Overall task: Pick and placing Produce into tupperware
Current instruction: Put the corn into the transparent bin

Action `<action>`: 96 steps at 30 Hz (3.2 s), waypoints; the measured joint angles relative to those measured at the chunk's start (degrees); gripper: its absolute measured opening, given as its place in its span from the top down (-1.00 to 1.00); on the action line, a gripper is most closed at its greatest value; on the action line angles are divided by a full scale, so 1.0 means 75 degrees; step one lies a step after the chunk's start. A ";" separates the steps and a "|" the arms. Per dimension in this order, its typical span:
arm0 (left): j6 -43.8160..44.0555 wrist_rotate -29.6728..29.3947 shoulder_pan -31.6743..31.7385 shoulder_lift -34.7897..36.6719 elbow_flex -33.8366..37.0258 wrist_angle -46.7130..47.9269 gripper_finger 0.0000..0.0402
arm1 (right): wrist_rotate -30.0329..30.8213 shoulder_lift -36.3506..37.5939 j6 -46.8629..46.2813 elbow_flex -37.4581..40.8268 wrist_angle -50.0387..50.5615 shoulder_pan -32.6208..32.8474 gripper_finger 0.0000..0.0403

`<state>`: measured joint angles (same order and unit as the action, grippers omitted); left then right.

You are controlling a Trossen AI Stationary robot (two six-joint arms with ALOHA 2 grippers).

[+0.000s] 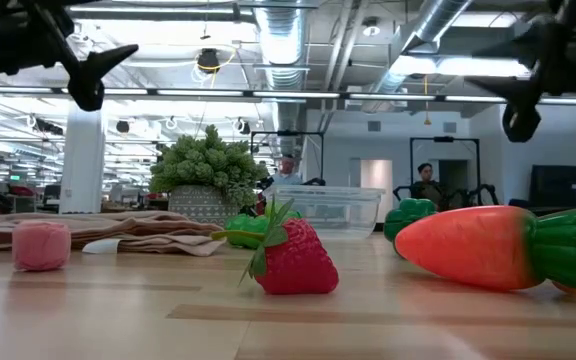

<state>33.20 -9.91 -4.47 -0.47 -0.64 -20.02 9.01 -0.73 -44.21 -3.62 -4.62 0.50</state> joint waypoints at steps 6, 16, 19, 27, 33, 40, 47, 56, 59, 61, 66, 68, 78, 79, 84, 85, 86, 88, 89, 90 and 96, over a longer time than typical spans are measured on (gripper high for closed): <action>0.0028 -0.0056 0.0000 0.0000 0.0000 -0.0029 -0.48 | 0.0307 0.0000 -0.2684 0.0000 -0.0718 0.0010 0.33; 0.0204 -0.0052 -0.0003 0.0000 -0.0003 -0.0043 -0.48 | 0.1026 -0.0002 -0.3119 0.0000 0.0176 -0.0286 0.33; 0.0657 0.0095 -0.0006 -0.0003 -0.0003 -0.0037 -0.48 | 0.1019 0.0000 -0.2934 0.0001 0.0167 -0.0289 0.33; 0.0634 -0.0177 -0.0006 -0.0003 -0.0003 -0.0054 -0.48 | 0.1031 0.0000 -0.2304 0.0000 0.0175 -0.0337 0.33; 0.0634 -0.0626 -0.0006 -0.0003 -0.0003 0.0312 -0.48 | 0.1015 0.0000 -0.2290 0.0000 0.0175 -0.0336 0.33; 0.0633 -0.3340 -0.0003 0.0000 -0.0003 0.1212 -0.48 | 0.1003 0.0000 -0.1646 0.0000 0.0206 -0.0259 0.33; 0.1887 -0.3328 -0.0003 0.0000 -0.0003 0.1912 -0.48 | 0.0974 0.0000 -0.1890 0.0001 0.0393 0.0136 0.33; -0.1036 -0.1427 0.0017 -0.0001 -0.0835 -0.0198 -0.48 | 0.0992 -0.0003 -0.0953 0.0003 0.0022 0.0384 0.33; -0.2076 -0.1229 0.0017 -0.0171 -0.1681 0.0332 -0.48 | 0.0976 -0.0003 -0.0114 0.0003 -0.0613 0.0393 0.33; -0.2829 -0.1311 0.0013 -0.0429 -0.2234 0.0999 -0.48 | 0.0791 -0.0050 0.0568 0.0003 -0.1298 0.0453 0.33; -0.4525 -0.2984 0.0023 -0.0781 -0.3200 0.2778 -0.48 | 0.0394 -0.0456 0.2706 0.0003 -0.2223 0.0752 0.33; -0.4324 -0.3287 0.0017 -0.0787 -0.3303 0.2883 -0.48 | 0.0410 -0.0611 0.3193 0.0003 -0.2238 0.0891 0.33; -0.5034 -0.4570 0.0017 -0.0962 -0.3405 0.3597 -0.48 | 0.0844 -0.1922 0.3182 0.0003 -0.3844 0.1069 0.33; -0.5036 -0.4949 0.0017 -0.1027 -0.3392 0.3934 -0.48 | 0.0845 -0.2056 0.3275 0.0003 -0.4011 0.1069 0.33; -0.4833 -0.7559 0.0025 -0.1744 -0.3395 0.4301 -0.48 | 0.1134 -0.2697 0.4023 -0.0009 -0.4651 0.1069 0.33; -0.4839 -0.7824 0.0026 -0.1871 -0.3395 0.4175 -0.48 | 0.1254 -0.2815 0.4111 -0.0052 -0.4694 0.1068 0.33; -0.4867 -0.7963 0.0026 -0.1959 -0.3395 0.4019 -0.48 | 0.1339 -0.2899 0.4143 -0.0091 -0.4685 0.1066 0.33; -0.4970 -0.8032 0.0023 -0.2100 -0.3398 0.3769 -0.48 | 0.1458 -0.3037 0.4153 -0.0166 -0.4669 0.1069 0.33; -0.4967 -0.8029 0.0023 -0.2134 -0.3398 0.3692 -0.48 | 0.1464 -0.3088 0.4153 -0.0209 -0.4674 0.1066 0.33; -0.4939 -0.8018 0.0023 -0.2150 -0.3398 0.3637 -0.48 | 0.1464 -0.3133 0.4140 -0.0240 -0.4677 0.1069 0.33; -0.5248 -0.6894 0.0023 -0.2085 -0.3398 0.2898 -0.48 | 0.1454 -0.3209 0.3896 -0.0271 -0.4643 0.1075 0.33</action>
<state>-6.16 -61.61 -4.29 -16.11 -26.13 1.72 19.92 -24.80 -14.98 -5.65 -39.45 8.56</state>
